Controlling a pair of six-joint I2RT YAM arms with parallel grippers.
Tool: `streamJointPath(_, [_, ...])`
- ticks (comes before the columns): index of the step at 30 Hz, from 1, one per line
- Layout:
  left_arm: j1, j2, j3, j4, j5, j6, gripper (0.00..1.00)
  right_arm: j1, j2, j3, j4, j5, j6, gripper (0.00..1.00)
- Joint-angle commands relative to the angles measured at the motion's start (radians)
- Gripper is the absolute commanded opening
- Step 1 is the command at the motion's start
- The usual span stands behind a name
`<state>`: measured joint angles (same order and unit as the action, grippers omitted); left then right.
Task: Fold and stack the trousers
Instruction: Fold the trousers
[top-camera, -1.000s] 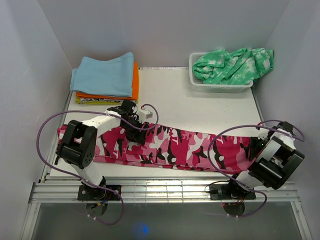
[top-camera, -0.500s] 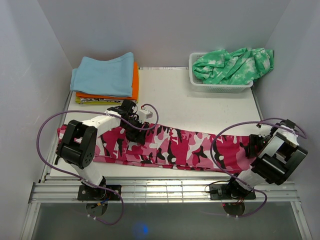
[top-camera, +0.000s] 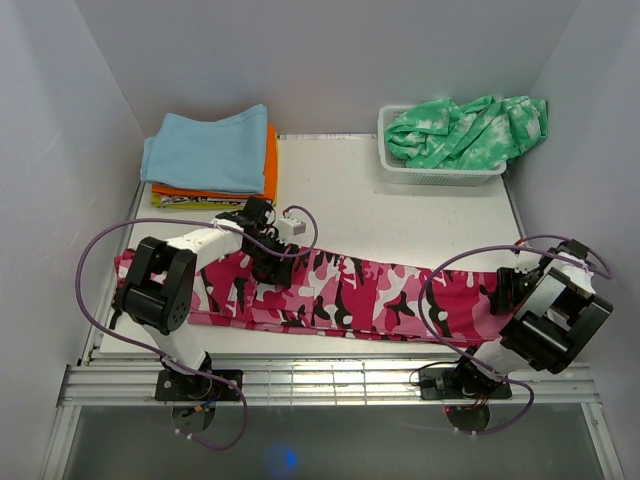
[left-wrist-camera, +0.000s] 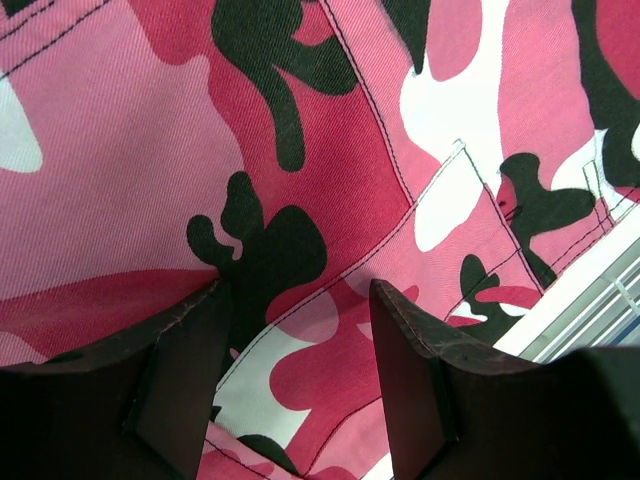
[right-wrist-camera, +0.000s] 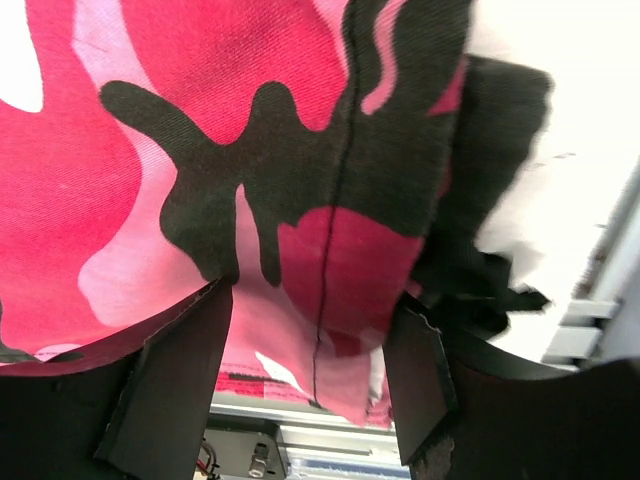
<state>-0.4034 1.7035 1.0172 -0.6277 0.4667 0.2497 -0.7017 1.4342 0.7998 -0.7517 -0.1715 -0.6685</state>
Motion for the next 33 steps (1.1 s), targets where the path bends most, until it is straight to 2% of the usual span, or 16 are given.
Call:
streamJointPath(1, [-0.002, 0.010, 0.027, 0.006, 0.023, -0.003, 0.69, 0.004, 0.032, -0.031, 0.029, -0.014, 0.000, 0.66])
streamJointPath(5, [-0.002, 0.007, 0.032, 0.000, 0.023, -0.001, 0.69, 0.002, 0.049, -0.056, 0.080, 0.023, -0.017, 0.69])
streamJointPath(9, [-0.002, -0.002, 0.024, -0.003, 0.021, 0.000, 0.69, -0.005, 0.039, -0.062, 0.109, 0.062, -0.017, 0.82])
streamJointPath(14, [-0.002, -0.010, 0.012, -0.001, 0.023, -0.003, 0.69, -0.009, -0.018, -0.060, 0.138, 0.089, -0.013, 0.84])
streamJointPath(17, [-0.002, -0.007, 0.011, 0.002, 0.024, -0.004, 0.69, -0.009, 0.012, -0.062, 0.108, 0.046, -0.022, 0.72])
streamJointPath(18, [-0.002, -0.005, 0.012, 0.002, 0.024, -0.006, 0.69, -0.009, 0.026, -0.060, 0.092, 0.026, -0.025, 0.60])
streamJointPath(20, [-0.002, -0.002, 0.017, -0.001, 0.021, -0.003, 0.69, -0.009, 0.058, -0.057, 0.059, -0.009, -0.016, 0.48])
streamJointPath(21, [-0.002, -0.001, 0.020, -0.001, 0.021, -0.001, 0.69, -0.009, 0.060, -0.053, 0.045, -0.028, -0.019, 0.39])
streamJointPath(24, [-0.002, 0.001, 0.023, -0.006, 0.016, 0.000, 0.69, -0.009, 0.029, -0.021, 0.000, -0.071, -0.019, 0.28])
streamJointPath(27, [-0.002, 0.005, 0.020, -0.004, 0.021, -0.001, 0.69, -0.009, 0.005, 0.039, -0.072, -0.095, -0.017, 0.23])
streamJointPath(30, [-0.002, 0.013, 0.020, 0.002, 0.021, -0.001, 0.69, -0.009, -0.024, 0.070, -0.116, -0.085, -0.028, 0.25])
streamJointPath(31, [-0.002, 0.016, 0.023, 0.002, 0.023, -0.001, 0.69, -0.009, -0.046, 0.072, -0.121, -0.074, -0.034, 0.31])
streamJointPath(32, [-0.002, 0.019, 0.027, 0.003, 0.024, -0.001, 0.69, -0.009, -0.055, 0.073, -0.126, -0.068, -0.043, 0.42])
streamJointPath(33, [-0.002, 0.024, 0.029, 0.002, 0.026, -0.001, 0.69, -0.009, -0.066, 0.070, -0.127, -0.060, -0.055, 0.47])
